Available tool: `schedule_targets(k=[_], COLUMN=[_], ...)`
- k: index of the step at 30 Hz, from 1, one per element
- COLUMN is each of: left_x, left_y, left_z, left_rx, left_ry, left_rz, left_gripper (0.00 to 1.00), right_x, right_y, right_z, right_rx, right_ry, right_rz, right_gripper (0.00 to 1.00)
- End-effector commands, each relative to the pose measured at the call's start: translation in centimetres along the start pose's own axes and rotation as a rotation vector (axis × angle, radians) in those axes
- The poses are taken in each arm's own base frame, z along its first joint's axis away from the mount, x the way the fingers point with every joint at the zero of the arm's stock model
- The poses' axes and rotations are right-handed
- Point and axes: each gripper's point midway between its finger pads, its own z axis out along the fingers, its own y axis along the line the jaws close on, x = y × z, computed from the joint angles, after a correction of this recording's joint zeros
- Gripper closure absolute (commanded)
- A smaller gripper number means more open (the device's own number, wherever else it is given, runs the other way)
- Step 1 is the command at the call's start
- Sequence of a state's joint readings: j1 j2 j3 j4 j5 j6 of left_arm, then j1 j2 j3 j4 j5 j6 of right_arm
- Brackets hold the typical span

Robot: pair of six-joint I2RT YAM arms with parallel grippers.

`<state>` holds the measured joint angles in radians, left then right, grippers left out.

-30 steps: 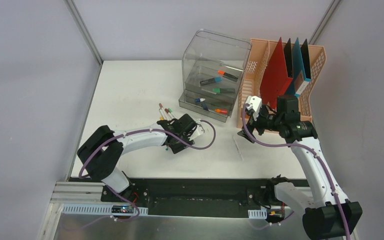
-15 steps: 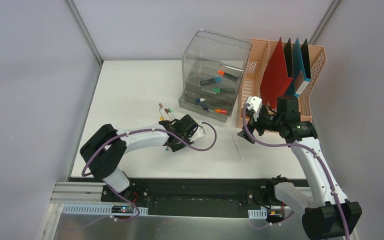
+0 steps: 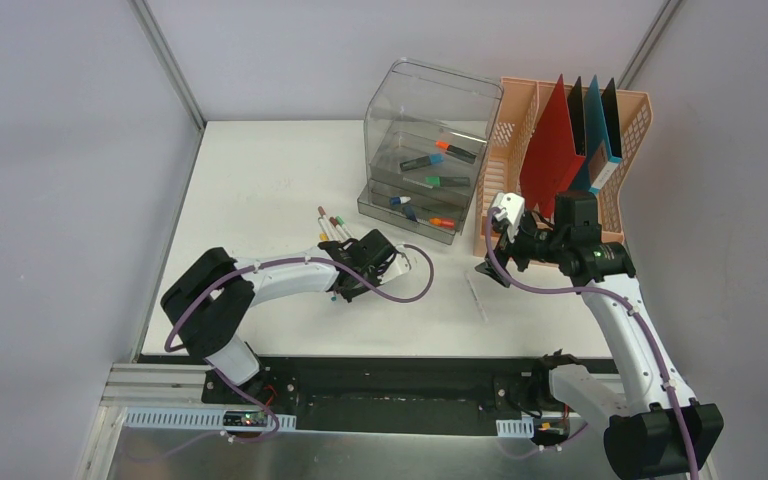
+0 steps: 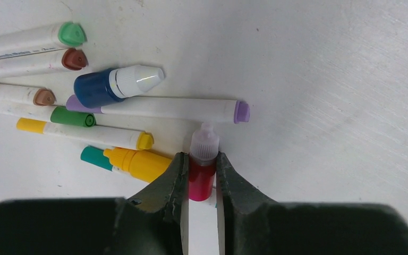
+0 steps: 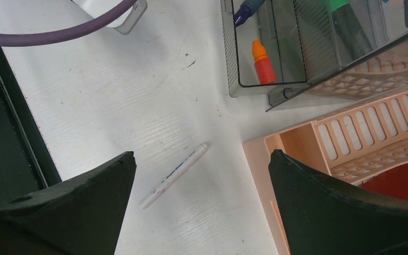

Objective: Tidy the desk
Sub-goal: Pick up the stationery from the center of the board.

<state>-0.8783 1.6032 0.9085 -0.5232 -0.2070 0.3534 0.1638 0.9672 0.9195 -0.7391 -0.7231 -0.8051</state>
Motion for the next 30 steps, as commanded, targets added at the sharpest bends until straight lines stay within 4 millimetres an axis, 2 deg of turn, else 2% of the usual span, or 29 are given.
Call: schedule_targets(k=[1, 6, 12, 19, 25, 30], left_x=[-1.2, -1.9, -3.2, -5.8, -8.6, -11.0], left_y=[-0.4, -0.7, -0.4, -0.2, 0.6, 0.4], left_z=[-0.6, -1.8, -4.2, -7.8, -12.4, -15.0], left_rx=[0.011, 0.01, -0.003, 0.002, 0.025, 0.131], left_ry=[-0.053, -0.105, -0.244, -0.557, -0.928, -1.082], left_rz=[-0.008, -0.041, -0.138, -0.291, -0.45, -0.524], left_gripper=[0.88, 0.99, 1.0, 1.0, 1.0, 1.0], right_x=[-0.8, -0.8, -0.8, -0.8, -0.9, -0.8], right_y=[0.3, 0.3, 0.3, 0.3, 0.4, 0.4], right_z=[-0.2, -0.3, -0.4, -0.5, -0.4, -0.5], right_rx=[-0.017, -0.015, -0.013, -0.013, -0.018, -0.017], right_ry=[-0.038, -0.04, -0.043, -0.044, -0.05, -0.049], right_rz=[-0.028, -0.031, -0.034, -0.034, -0.034, -0.034], right_gripper=[0.01, 0.01, 0.01, 0.01, 0.01, 0.01])
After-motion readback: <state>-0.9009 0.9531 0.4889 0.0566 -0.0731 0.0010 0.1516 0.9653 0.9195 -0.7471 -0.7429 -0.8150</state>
